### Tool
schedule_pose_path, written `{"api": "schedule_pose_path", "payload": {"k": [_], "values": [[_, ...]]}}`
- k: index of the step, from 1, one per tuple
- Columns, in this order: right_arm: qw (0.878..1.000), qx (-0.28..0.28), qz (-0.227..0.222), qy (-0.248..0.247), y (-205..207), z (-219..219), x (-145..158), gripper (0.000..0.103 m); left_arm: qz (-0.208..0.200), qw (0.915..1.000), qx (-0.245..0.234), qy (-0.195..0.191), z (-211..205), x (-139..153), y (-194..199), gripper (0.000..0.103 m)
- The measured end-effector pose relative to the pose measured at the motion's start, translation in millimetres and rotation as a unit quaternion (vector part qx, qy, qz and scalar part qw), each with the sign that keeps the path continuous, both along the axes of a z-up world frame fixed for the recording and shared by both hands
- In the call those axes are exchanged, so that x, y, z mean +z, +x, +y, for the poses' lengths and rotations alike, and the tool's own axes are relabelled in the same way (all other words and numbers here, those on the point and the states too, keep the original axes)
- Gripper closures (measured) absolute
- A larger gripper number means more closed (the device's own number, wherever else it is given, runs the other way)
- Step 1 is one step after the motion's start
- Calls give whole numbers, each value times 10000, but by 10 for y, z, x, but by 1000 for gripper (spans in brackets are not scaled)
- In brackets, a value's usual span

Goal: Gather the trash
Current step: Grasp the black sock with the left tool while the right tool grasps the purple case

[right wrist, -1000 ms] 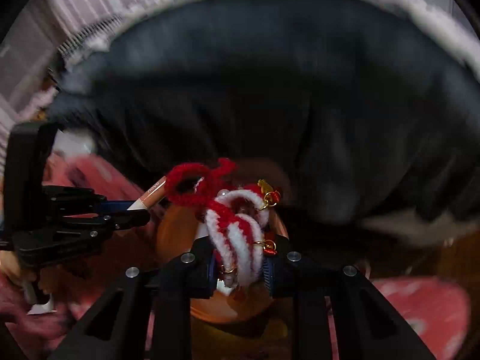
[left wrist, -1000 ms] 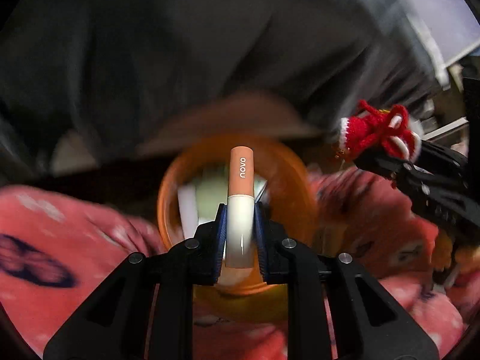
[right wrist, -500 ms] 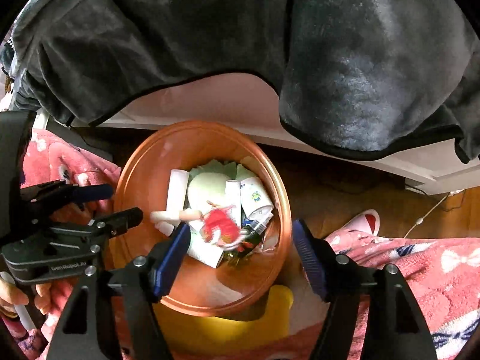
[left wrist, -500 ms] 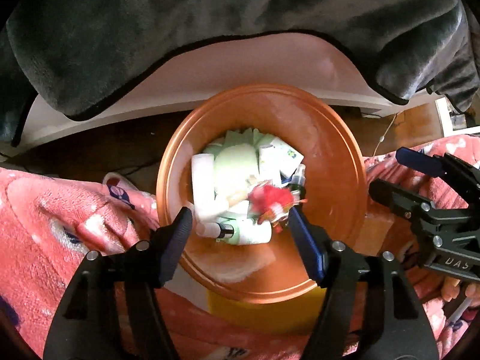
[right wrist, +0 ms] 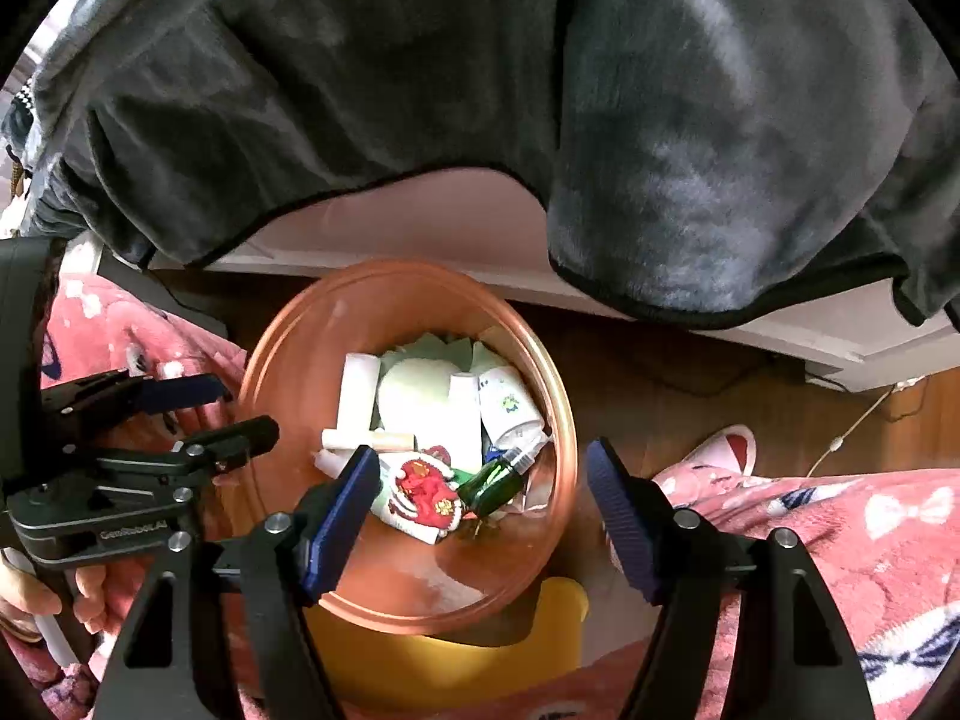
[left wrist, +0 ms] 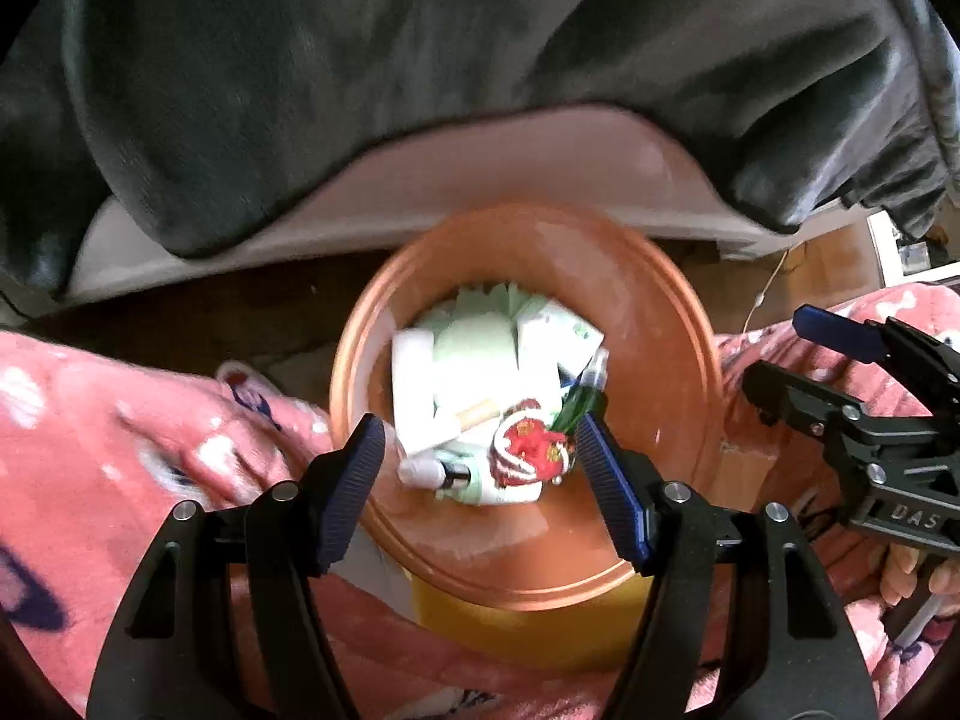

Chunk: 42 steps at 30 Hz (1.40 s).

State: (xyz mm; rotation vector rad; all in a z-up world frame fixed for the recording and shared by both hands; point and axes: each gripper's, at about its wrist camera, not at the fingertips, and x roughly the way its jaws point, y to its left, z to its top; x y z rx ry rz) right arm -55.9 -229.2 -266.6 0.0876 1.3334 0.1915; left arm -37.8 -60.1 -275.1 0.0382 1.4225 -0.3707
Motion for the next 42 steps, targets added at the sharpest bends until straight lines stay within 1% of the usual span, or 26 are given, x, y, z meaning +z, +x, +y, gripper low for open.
{"api": "schedule_pose_path", "payload": {"k": [2,4,8,11,13,14,15,16,17,19,21,22,23,24,25,27,29,31,33,35,36,37,38,39,41,42], "values": [[9999,51,-131,-25,-17,8,127,33,-366,9993,-96,12,13,213,-27,38],[9993,140,-327,-64,-33,30,296,33,-670,9975,-229,-57,32,428,-57,38],[9969,230,-754,18,-17,33,667,31,-1253,9901,-449,-437,146,997,-77,38],[9936,248,-1093,97,15,5,940,30,-1794,9815,-348,-580,323,1508,37,35],[9914,277,-1273,151,38,-22,1085,29,-2218,9727,-201,-649,461,1859,170,27],[9901,288,-1361,191,51,-34,1159,29,-2404,9682,-144,-677,527,2014,259,26],[9892,300,-1418,228,66,-47,1212,29,-2636,9625,-76,-634,598,2189,393,26],[9881,323,-1475,301,92,-58,1265,29,-2793,9585,-1,-565,639,2307,508,25],[9876,335,-1496,353,101,-63,1288,28,-2954,9541,99,-489,698,2446,705,23],[9860,387,-1541,502,139,-52,1348,28,-3128,9482,177,-527,760,2595,1051,20],[9843,461,-1582,631,160,-23,1398,28,-3296,9429,229,-424,803,2720,1470,20],[9834,503,-1593,703,186,-15,1419,28,-3342,9416,193,-371,784,2745,1679,20],[9830,516,-1596,740,195,-6,1421,28,-3381,9405,163,-281,760,2762,1988,20],[9824,533,-1607,790,216,-2,1428,28,-3385,9404,207,-263,781,2786,2138,20],[9819,542,-1617,829,239,-3,1432,27,-3365,9410,253,-263,784,2794,2370,20],[9818,505,-1606,879,275,-6,1435,27,-3240,9448,395,-278,741,2716,2840,20],[9823,446,-1571,915,311,-37,1424,27,-3172,9465,582,-78,664,2592,3306,20],[9836,390,-1511,904,361,-74,1392,27,-3126,9473,693,133,629,2463,3583,20],[9850,344,-1442,886,404,-120,1359,27,-3032,9486,905,103,623,2367,3875,20],[9864,278,-1370,865,466,-160,1328,27,-2860,9509,1180,74,659,2257,4106,20],[9868,247,-1345,865,492,-178,1318,27,-2784,9523,1248,30,669,2217,4149,21],[9871,219,-1328,863,516,-190,1309,27,-2717,9531,1330,22,684,2172,4200,26],[9872,205,-1321,872,540,-198,1309,27,-2688,9532,1376,112,684,2136,4233,34],[9869,210,-1330,887,559,-199,1316,27,-2687,9523,1416,279,693,2110,4247,46],[9861,276,-1370,902,576,-166,1349,27,-2699,9527,1397,66,765,2122,4188,52],[9853,328,-1400,922,574,-141,1372,27,-2710,9530,1358,39,795,2138,4144,53]]}}
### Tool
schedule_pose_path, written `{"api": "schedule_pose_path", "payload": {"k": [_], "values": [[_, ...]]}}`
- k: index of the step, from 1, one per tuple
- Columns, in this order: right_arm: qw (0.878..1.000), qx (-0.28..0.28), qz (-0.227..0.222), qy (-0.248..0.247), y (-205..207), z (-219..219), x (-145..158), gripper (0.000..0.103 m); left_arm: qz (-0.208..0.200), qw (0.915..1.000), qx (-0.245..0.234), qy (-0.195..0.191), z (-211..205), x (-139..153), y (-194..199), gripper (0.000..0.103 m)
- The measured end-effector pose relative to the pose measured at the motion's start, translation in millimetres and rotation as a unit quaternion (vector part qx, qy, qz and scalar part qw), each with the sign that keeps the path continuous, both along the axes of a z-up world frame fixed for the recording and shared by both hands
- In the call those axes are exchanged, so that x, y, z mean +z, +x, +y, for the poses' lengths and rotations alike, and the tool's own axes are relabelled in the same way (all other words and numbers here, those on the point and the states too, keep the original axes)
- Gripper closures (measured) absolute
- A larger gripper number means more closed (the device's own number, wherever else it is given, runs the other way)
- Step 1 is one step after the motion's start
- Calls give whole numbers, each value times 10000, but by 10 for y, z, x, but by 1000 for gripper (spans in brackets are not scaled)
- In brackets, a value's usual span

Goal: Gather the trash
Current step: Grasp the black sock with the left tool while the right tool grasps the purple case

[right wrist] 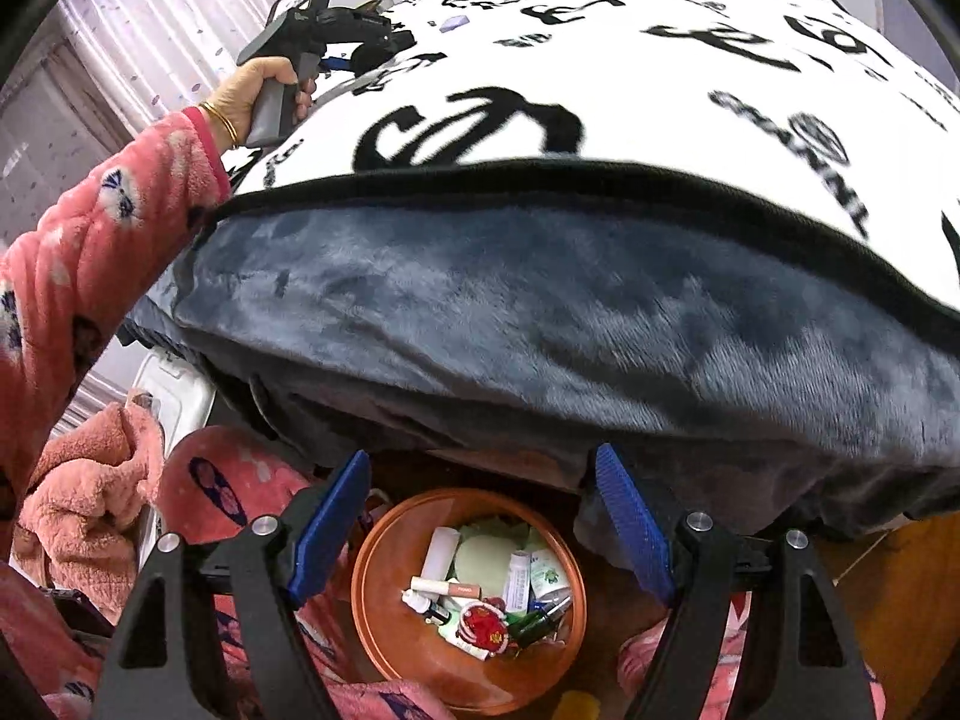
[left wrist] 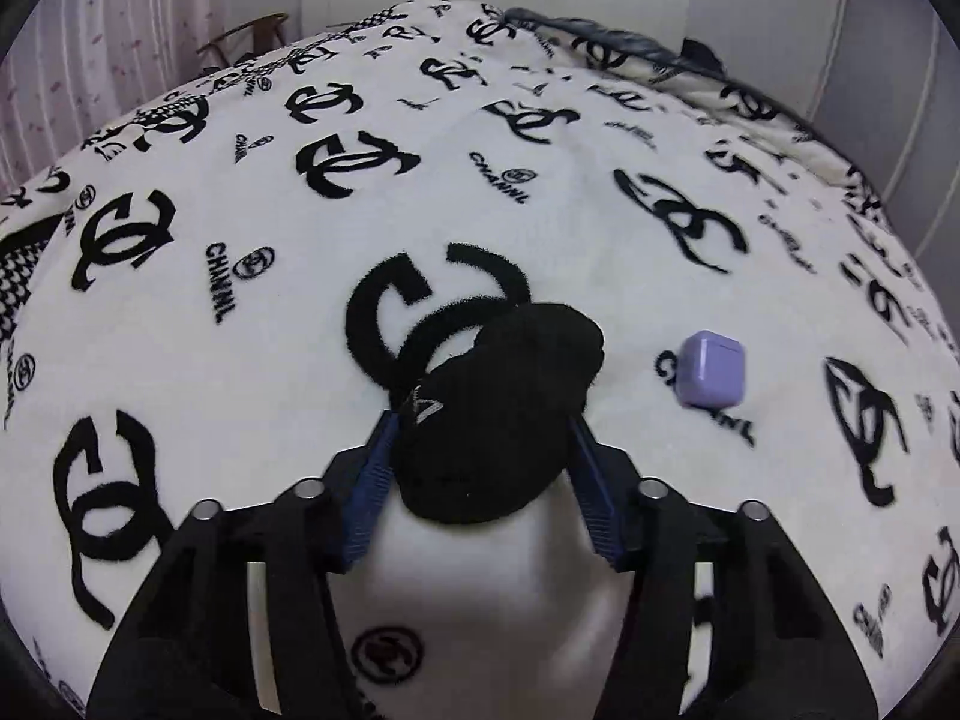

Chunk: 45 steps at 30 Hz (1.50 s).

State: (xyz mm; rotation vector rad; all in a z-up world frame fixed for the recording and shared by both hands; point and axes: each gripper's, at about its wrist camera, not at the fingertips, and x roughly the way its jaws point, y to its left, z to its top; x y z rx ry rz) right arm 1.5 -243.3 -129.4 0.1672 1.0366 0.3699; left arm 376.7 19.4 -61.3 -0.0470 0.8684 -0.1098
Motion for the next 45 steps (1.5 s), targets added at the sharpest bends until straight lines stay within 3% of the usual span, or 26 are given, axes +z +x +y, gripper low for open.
{"api": "schedule_pose_path", "payload": {"k": [5,9,13,16,20,28,33,34,35,36,45], "values": [[9988,346,-298,193,-35,132,205,27,-180,9994,-239,-178,115,164,-304,56],[9944,694,-734,316,14,220,502,27,-503,9970,-486,-325,238,392,-786,56],[9889,861,-1122,461,340,263,850,26,-789,9932,-632,-584,444,574,-1359,56],[9856,745,-1419,533,948,333,1117,23,-1004,9897,-696,-750,587,650,-1751,56],[9879,482,-1446,272,1908,617,1213,23,-1132,9868,-630,-970,767,640,-2201,56],[9940,-184,-1008,-372,3562,1184,974,24,-1312,9855,-262,-1045,1028,545,-2626,56],[9919,-599,-614,-932,4161,1379,695,45,-1289,9845,-68,-1191,1167,487,-2722,56],[9904,-682,-446,-1117,4257,1406,604,56,-1287,9844,-53,-1196,1176,478,-2723,56],[9896,-756,-362,-1170,4295,1402,560,65,-1294,9843,-49,-1201,1179,475,-2729,56],[9896,-816,-346,-1137,4296,1379,547,67,-1291,9841,-63,-1217,1183,470,-2724,56],[9903,-701,-859,-834,3768,1107,1021,67,-1314,9829,-231,-1267,1019,507,-2830,56]]}}
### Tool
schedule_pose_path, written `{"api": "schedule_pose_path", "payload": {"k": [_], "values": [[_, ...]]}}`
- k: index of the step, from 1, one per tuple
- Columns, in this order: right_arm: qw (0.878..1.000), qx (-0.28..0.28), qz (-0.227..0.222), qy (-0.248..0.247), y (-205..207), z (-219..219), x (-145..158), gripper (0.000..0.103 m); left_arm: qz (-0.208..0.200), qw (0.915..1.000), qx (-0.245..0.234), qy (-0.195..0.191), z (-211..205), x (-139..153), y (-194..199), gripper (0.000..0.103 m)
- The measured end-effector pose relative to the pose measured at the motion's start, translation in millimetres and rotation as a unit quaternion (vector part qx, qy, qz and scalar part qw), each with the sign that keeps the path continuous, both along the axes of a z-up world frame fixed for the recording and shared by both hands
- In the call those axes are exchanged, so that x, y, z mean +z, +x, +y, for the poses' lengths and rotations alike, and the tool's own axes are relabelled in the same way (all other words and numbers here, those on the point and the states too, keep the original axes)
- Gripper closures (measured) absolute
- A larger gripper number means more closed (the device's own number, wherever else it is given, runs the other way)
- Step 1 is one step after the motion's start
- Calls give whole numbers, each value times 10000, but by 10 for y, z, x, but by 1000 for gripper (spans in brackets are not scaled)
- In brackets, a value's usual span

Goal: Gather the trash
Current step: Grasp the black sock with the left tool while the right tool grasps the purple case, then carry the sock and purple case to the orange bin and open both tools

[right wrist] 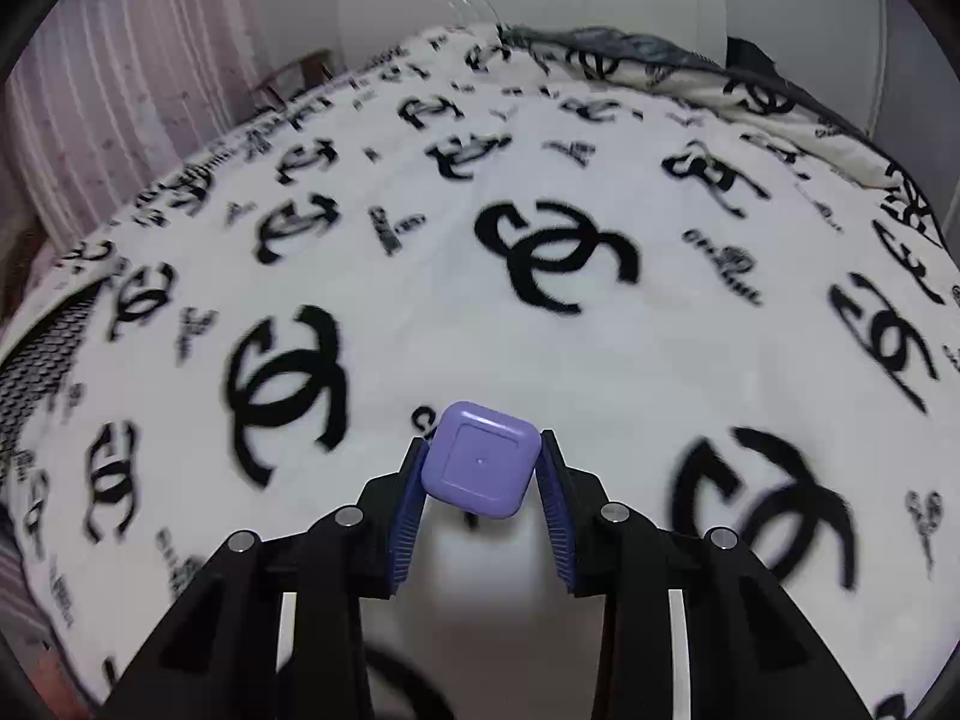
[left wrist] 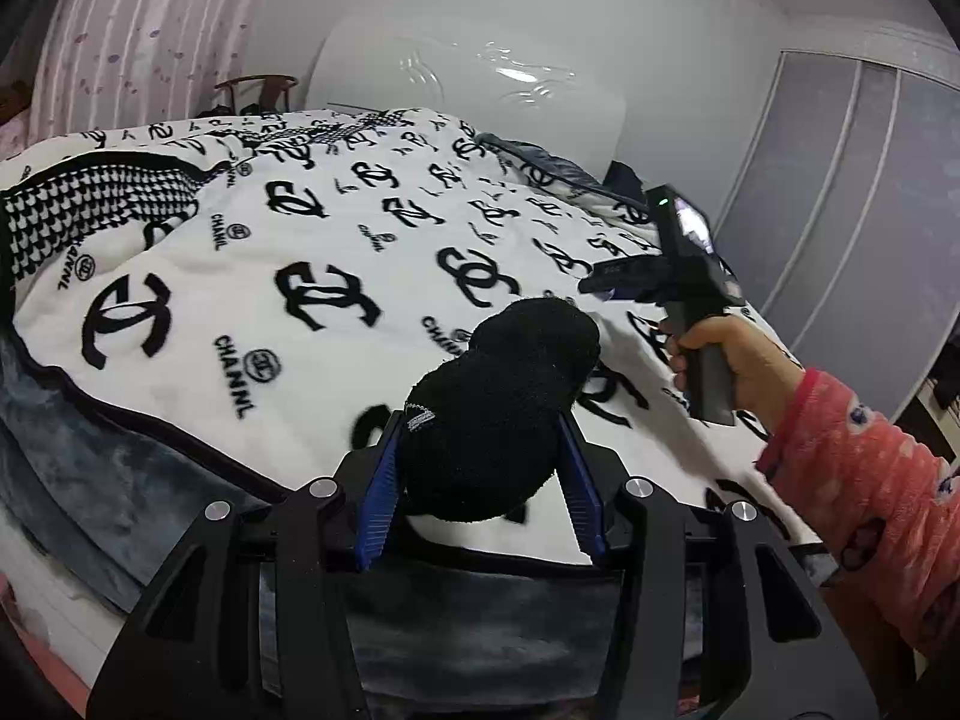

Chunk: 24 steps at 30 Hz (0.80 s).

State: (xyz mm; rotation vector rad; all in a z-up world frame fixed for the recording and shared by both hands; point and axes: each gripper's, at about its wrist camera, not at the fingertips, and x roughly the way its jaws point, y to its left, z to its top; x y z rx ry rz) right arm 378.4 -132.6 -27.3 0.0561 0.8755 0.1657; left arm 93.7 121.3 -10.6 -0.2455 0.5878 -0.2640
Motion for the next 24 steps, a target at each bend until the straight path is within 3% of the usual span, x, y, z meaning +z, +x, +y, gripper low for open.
{"api": "schedule_pose_path", "payload": {"k": [4,8,13,16,19,23,24], "values": [[9990,296,-310,126,-575,-155,293,67,-8,9999,-112,3,-161,63,-128,56],[9954,677,-604,321,-1481,-379,483,67,-7,9996,-256,111,-368,122,-315,56],[9919,1020,-648,394,-2594,-697,427,67,164,9962,-732,435,-736,36,-665,55],[9914,1089,-636,351,-3265,-871,278,67,451,9912,-1113,556,-973,-175,-914,55],[9926,1064,-337,475,-3808,-981,-14,67,856,9843,-1424,600,-1178,-501,-1098,55],[9931,999,323,515,-4302,-986,-663,67,1593,9681,-1780,750,-1478,-1094,-1286,55],[9923,953,524,588,-4372,-982,-829,67,1884,9608,-1871,794,-1563,-1314,-1317,55]]}}
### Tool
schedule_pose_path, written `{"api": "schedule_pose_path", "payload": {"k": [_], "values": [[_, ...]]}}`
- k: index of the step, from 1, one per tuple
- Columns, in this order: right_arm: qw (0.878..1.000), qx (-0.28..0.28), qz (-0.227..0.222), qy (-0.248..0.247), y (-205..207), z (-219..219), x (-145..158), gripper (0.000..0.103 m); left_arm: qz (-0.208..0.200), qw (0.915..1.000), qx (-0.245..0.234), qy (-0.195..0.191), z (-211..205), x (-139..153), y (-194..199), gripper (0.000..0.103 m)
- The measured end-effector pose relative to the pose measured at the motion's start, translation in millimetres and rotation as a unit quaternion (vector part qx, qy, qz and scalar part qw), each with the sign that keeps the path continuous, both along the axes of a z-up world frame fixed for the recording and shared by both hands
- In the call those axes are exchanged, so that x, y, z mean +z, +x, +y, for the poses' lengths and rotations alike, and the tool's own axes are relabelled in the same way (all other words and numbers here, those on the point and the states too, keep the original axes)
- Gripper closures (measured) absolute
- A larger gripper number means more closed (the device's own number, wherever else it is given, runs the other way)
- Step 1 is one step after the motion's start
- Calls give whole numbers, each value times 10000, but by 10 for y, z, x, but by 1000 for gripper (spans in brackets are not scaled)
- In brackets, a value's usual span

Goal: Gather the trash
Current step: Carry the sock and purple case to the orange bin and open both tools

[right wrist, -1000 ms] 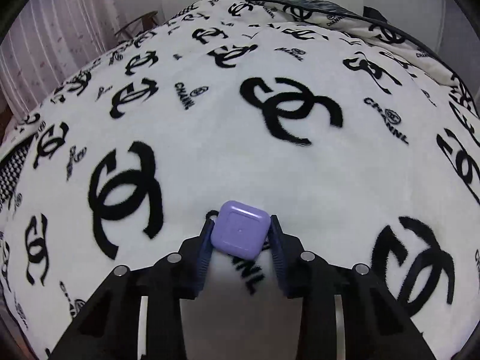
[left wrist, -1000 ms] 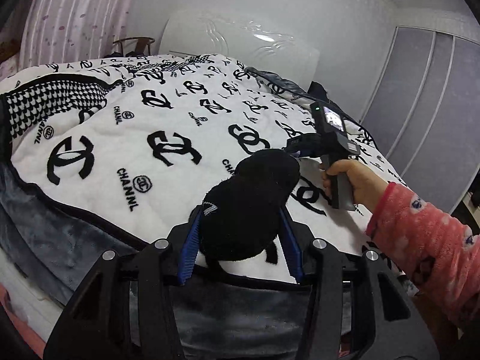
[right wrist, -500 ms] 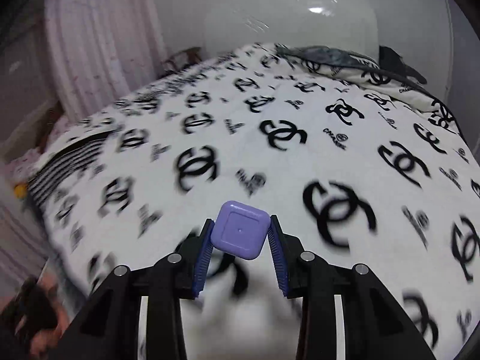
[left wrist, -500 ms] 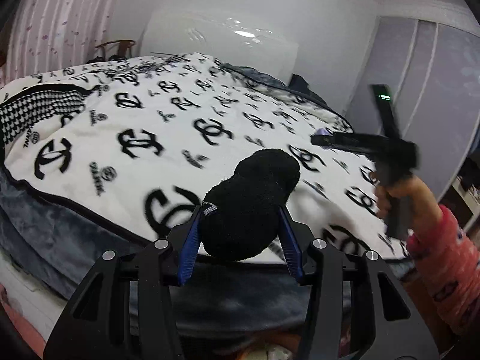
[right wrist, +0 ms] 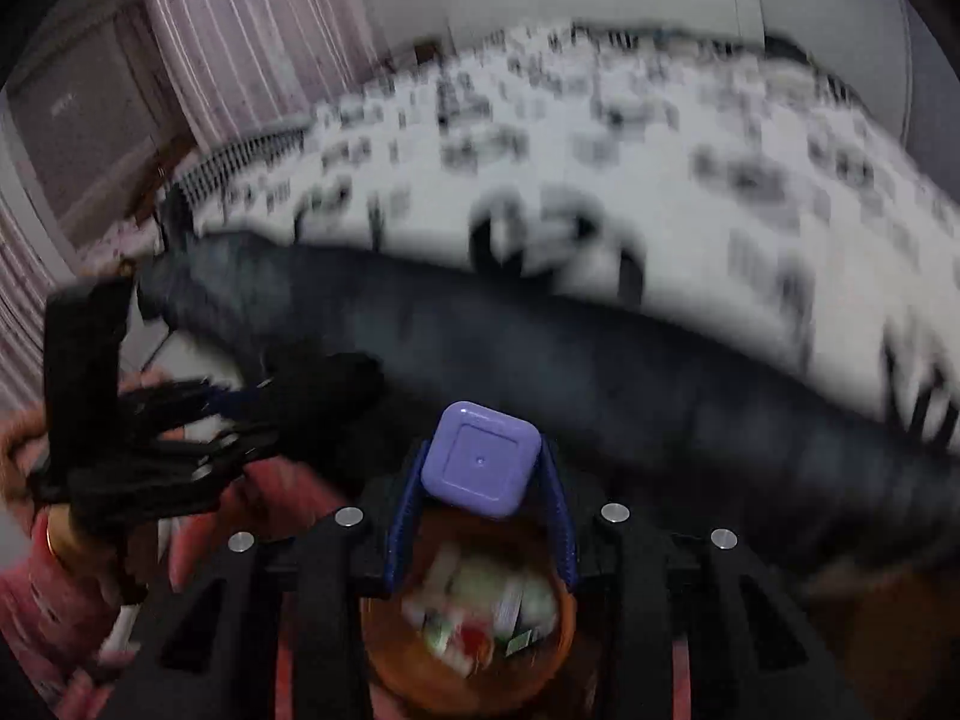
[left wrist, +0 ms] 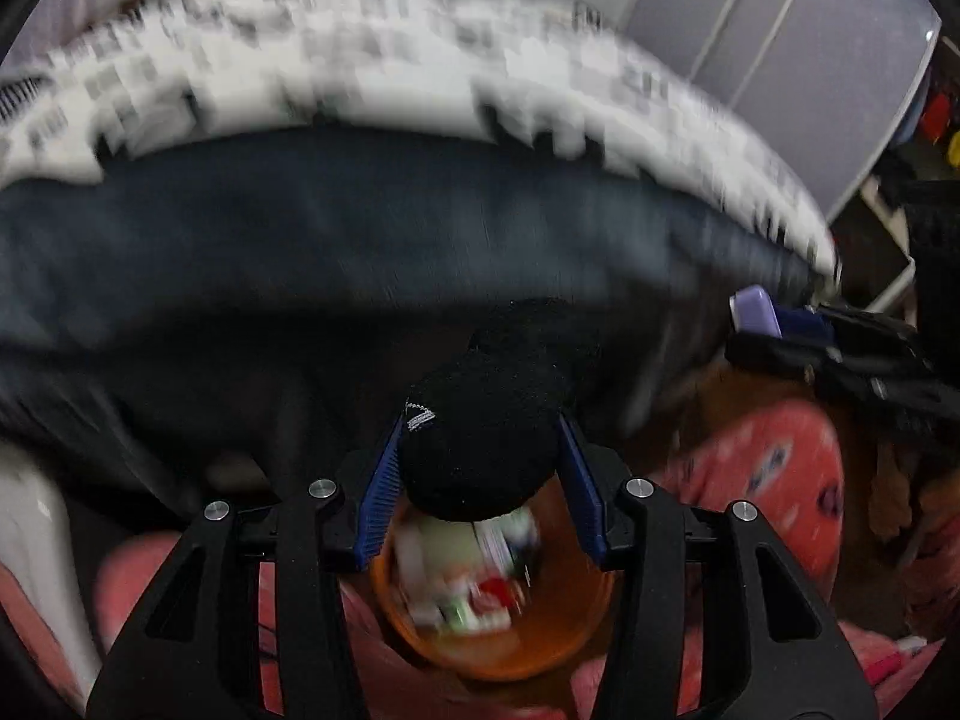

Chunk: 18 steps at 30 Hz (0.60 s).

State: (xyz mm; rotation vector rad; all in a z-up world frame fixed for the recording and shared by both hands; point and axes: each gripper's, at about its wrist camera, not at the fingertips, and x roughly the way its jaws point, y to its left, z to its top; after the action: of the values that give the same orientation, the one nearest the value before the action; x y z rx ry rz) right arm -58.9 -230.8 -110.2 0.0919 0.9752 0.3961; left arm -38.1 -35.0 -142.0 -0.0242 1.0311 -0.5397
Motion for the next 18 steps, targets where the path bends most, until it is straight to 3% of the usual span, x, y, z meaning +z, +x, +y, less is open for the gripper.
{"api": "schedule_pose_path", "payload": {"k": [3,6,8,12,15,18], "values": [[9978,-130,648,84,-121,9,-563,67,777,9965,-20,308,-127,-576,-8,55],[9917,-179,1273,40,-120,44,-1068,67,1300,9874,131,892,-198,-1071,6,55],[9855,-222,1685,36,-104,61,-1346,67,1599,9815,124,1049,-231,-1329,-4,55],[9766,-257,2135,-74,-47,120,-1690,67,1928,9728,62,1282,-302,-1581,-17,53],[9735,-161,2277,-141,-39,181,-1782,66,1991,9696,114,1416,-306,-1665,-31,50],[9732,-163,2282,-237,-18,188,-1800,52,2061,9680,159,1423,-297,-1700,-48,47]]}}
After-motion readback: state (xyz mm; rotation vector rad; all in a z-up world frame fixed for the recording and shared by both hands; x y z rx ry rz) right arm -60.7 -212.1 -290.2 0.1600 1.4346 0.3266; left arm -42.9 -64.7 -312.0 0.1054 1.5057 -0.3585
